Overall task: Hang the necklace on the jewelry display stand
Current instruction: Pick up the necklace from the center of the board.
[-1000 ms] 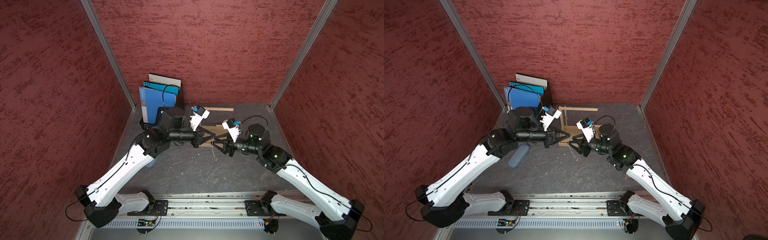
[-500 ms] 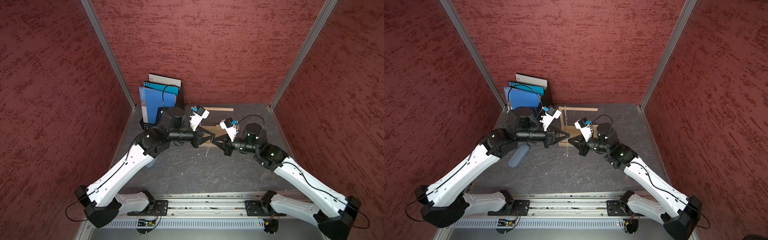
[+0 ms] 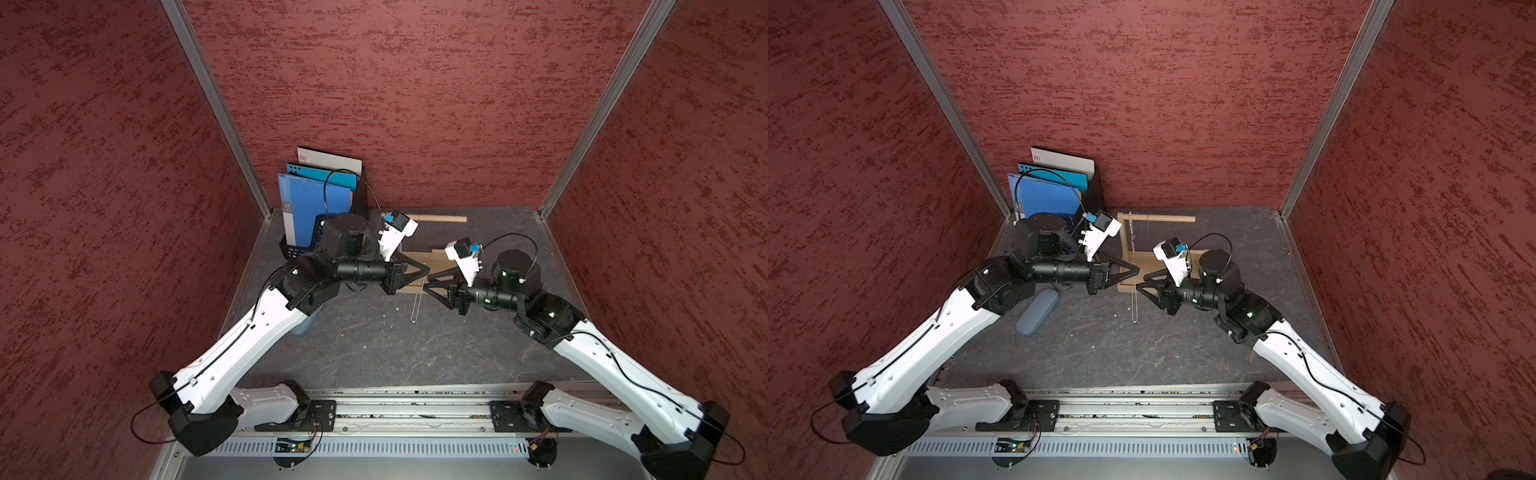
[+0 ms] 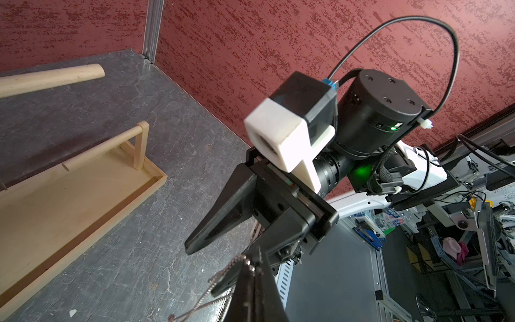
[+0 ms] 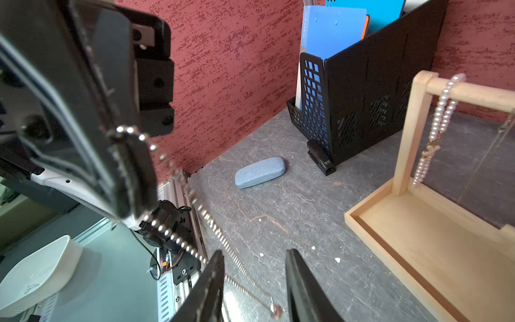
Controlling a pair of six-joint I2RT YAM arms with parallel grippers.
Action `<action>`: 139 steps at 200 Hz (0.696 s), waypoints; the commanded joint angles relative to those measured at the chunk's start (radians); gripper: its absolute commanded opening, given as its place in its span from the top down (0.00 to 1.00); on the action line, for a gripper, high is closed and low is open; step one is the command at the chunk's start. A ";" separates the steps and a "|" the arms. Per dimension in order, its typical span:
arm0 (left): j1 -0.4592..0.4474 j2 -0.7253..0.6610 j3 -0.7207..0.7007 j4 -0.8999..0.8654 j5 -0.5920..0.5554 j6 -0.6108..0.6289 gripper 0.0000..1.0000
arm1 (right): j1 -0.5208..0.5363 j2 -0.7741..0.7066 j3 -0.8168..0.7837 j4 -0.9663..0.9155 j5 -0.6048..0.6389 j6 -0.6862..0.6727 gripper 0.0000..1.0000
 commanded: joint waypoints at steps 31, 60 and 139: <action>0.006 -0.007 -0.019 0.002 0.029 -0.015 1.00 | -0.004 -0.041 -0.039 0.024 0.006 0.022 0.61; 0.002 0.005 -0.014 0.015 0.039 -0.023 1.00 | -0.005 0.010 -0.006 0.052 -0.015 0.014 0.61; -0.006 0.018 -0.005 0.003 0.045 -0.027 1.00 | -0.004 0.086 0.023 0.125 -0.044 0.023 0.90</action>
